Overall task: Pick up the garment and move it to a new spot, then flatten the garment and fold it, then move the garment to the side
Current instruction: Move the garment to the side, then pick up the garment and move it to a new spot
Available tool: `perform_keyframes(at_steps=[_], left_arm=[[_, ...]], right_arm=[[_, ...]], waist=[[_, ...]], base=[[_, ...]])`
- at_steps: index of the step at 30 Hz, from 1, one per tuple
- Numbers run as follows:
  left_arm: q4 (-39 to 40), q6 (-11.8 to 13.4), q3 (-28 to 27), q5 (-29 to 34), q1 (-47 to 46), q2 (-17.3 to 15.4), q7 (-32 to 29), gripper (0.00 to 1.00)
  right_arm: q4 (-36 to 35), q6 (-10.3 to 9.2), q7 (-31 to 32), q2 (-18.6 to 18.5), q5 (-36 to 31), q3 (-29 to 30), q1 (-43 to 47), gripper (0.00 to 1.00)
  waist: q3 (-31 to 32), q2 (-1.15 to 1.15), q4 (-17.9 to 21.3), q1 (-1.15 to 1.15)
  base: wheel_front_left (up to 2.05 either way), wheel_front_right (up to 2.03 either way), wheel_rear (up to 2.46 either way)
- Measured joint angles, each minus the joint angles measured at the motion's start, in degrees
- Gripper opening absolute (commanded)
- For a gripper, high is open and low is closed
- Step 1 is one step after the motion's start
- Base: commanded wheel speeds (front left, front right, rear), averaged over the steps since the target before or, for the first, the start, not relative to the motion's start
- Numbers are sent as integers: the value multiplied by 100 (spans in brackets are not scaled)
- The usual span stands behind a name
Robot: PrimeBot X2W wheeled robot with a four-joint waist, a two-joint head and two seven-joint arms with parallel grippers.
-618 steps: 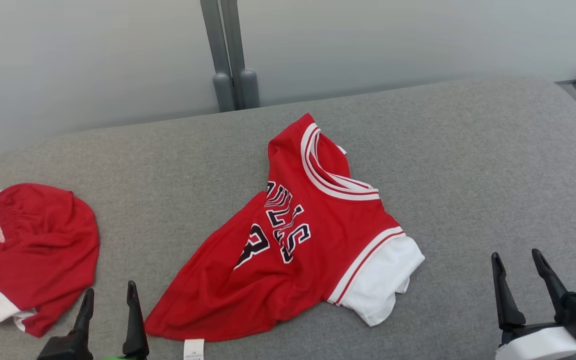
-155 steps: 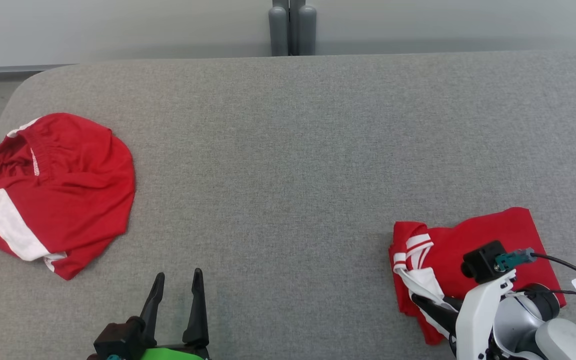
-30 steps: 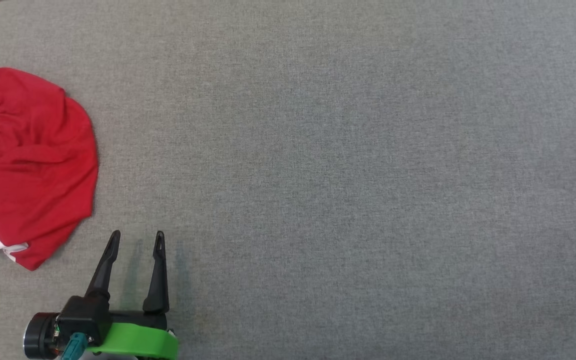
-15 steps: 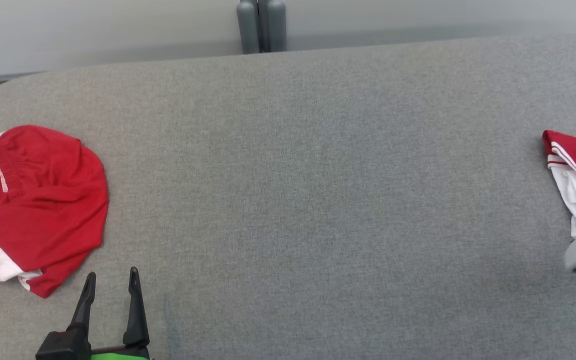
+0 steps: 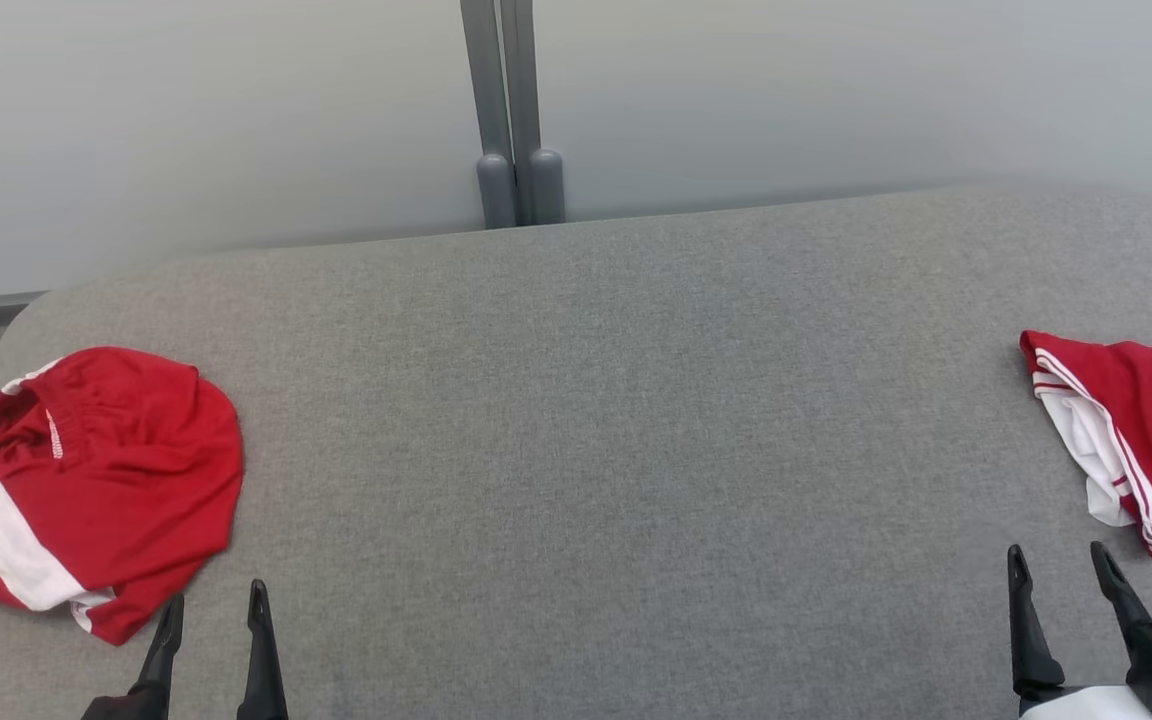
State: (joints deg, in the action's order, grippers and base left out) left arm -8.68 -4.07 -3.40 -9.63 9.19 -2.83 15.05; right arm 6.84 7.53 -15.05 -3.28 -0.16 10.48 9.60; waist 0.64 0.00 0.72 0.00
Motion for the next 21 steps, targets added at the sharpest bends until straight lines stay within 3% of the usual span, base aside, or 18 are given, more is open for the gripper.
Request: perform_keyframes(at_steps=[21], left_arm=[[-98, -7, 85, -91, 50, 1, -1, 100]], right_arm=[[103, 0, -1, 41, 90, -495, 80, 100]], waist=[[109, 0, -1, 0]], base=[[0, 0, 0]])
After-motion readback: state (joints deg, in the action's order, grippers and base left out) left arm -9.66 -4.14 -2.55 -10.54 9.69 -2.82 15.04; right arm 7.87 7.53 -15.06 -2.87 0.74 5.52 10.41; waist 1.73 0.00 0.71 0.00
